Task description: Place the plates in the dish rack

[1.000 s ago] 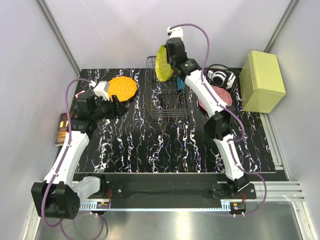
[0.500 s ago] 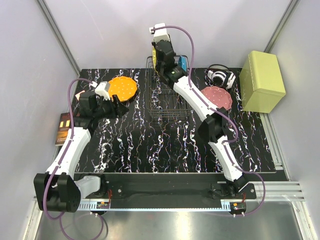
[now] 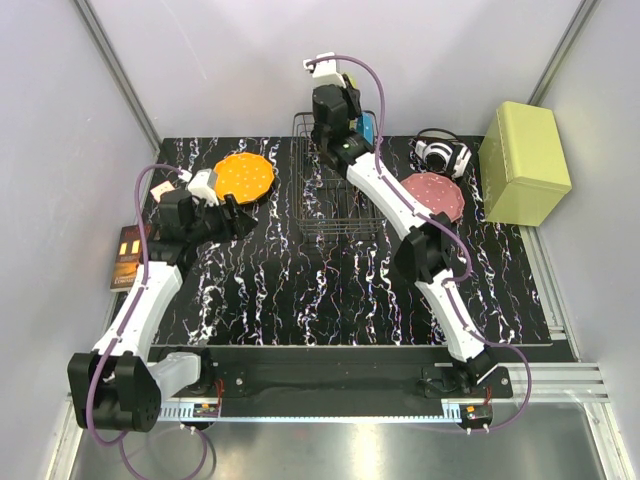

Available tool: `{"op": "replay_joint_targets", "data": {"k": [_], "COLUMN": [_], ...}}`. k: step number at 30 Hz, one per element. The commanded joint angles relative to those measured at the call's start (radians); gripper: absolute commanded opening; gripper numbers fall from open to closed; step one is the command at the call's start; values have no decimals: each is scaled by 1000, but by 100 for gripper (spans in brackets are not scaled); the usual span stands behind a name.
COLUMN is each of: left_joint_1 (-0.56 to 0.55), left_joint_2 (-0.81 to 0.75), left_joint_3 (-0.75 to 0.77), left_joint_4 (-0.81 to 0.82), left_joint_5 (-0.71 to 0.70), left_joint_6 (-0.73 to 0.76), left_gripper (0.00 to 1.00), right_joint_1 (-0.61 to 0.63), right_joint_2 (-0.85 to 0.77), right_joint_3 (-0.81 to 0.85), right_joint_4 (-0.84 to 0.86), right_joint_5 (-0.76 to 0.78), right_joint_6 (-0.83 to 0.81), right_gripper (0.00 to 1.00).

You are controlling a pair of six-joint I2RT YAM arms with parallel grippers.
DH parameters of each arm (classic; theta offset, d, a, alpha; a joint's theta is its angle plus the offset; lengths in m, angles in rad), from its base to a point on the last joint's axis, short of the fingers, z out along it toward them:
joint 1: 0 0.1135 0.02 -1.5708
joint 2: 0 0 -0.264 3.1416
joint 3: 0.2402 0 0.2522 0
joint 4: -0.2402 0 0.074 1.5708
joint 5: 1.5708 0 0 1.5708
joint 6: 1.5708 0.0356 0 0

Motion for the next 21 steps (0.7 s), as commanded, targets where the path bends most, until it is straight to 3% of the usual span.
{"op": "replay_joint_targets", "data": {"k": [1, 21], "left_joint_1": [5, 5], "left_joint_2": [-32, -44], "left_joint_3": [1, -47], "left_joint_4": [50, 95], "left_joint_5": [-42, -20], "left_joint_6": [-4, -21], "left_gripper": [68, 68], "right_joint_1": [-1, -25], "right_joint_2": [14, 50], "right_joint_3": [87, 44], "right_joint_4": [133, 185], "right_joint_5": [56, 60], "right_joint_6": [-135, -279], "right_gripper": [0, 0]}}
